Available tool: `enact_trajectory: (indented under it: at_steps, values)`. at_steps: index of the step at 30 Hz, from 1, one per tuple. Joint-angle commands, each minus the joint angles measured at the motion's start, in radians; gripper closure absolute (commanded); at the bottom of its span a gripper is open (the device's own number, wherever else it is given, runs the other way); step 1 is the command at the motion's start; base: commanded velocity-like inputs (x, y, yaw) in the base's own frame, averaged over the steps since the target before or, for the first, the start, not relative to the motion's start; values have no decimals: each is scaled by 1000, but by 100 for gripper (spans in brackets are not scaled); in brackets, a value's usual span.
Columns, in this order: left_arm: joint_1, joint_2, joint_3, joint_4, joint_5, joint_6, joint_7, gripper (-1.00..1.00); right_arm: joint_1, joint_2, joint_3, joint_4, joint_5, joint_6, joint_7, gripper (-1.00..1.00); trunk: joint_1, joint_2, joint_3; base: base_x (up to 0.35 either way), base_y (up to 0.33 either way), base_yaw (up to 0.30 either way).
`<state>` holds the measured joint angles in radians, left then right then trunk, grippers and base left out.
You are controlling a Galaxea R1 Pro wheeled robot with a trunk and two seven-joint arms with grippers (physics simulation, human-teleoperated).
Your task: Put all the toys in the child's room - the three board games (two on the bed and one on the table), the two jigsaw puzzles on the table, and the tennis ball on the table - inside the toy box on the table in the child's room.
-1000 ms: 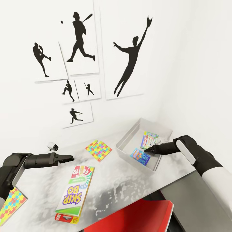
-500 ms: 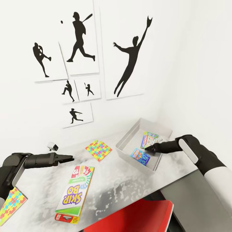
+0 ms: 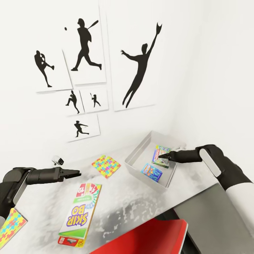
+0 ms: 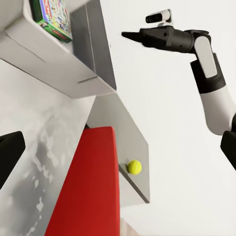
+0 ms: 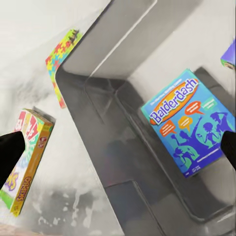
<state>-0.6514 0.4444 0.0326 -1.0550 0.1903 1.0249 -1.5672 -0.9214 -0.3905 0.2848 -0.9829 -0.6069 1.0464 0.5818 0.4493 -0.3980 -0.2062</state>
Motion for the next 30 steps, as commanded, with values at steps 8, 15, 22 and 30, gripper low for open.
enact_trajectory:
  at_steps: [8,15,22,30]
  values:
    - [-1,0,1,0,0,11,-4,-100,27,-1,-150,-80,4,1,68,-100,1,-2,10,0,0,-133]
    - [-1,0,1,0,0,11,-4,-100,85,-1,-251,-110,7,1,208,-100,1,-2,21,0,0,-138]
    - [-1,3,1,1,0,11,-4,-100,207,3,-330,-180,6,1,288,-100,1,-2,32,-60,35,-138]
    - [-1,13,2,3,3,11,-4,-100,443,17,-391,-301,5,-164,415,-100,1,-2,45,-33,24,-138]
